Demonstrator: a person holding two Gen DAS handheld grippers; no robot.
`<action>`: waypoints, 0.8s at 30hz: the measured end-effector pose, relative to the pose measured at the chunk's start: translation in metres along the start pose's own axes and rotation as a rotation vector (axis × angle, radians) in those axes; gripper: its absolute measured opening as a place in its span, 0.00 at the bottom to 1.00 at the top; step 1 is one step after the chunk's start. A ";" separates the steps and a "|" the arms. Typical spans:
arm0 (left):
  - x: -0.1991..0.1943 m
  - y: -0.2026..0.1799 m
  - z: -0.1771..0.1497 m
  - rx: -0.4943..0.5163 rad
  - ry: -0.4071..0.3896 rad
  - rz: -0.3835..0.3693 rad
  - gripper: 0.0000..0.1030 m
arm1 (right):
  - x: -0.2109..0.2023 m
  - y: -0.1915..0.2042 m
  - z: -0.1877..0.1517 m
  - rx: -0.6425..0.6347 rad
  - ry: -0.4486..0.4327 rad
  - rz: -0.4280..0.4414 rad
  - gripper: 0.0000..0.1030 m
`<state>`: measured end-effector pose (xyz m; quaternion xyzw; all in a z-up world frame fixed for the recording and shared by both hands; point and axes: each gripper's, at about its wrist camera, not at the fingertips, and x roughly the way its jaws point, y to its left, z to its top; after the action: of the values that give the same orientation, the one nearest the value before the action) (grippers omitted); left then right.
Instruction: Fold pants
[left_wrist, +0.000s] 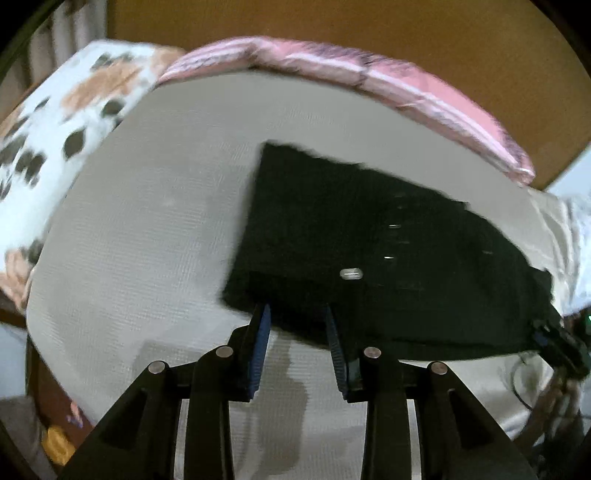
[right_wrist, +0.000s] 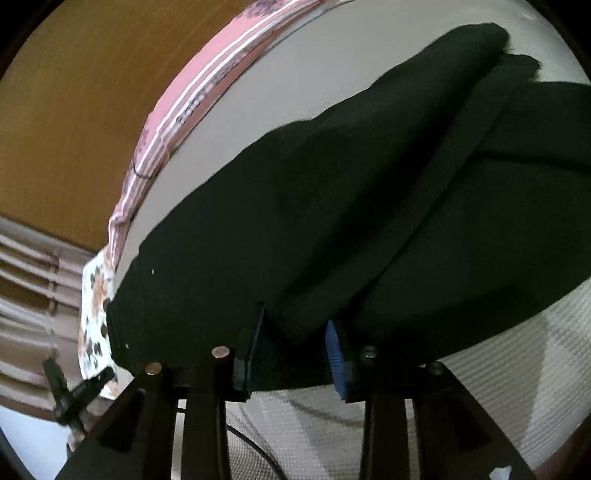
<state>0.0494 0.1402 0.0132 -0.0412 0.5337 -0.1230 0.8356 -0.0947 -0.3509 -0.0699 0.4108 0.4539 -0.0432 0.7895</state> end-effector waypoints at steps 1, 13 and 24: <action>-0.002 -0.012 0.000 0.025 -0.005 -0.023 0.32 | 0.000 -0.002 0.003 0.012 -0.002 0.007 0.31; 0.052 -0.220 -0.021 0.489 0.084 -0.260 0.33 | -0.029 -0.048 0.034 0.158 -0.085 0.024 0.34; 0.085 -0.316 -0.068 0.715 0.178 -0.355 0.33 | -0.062 -0.090 0.072 0.191 -0.187 -0.053 0.34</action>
<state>-0.0295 -0.1817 -0.0274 0.1712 0.5122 -0.4465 0.7135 -0.1219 -0.4789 -0.0599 0.4661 0.3828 -0.1449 0.7843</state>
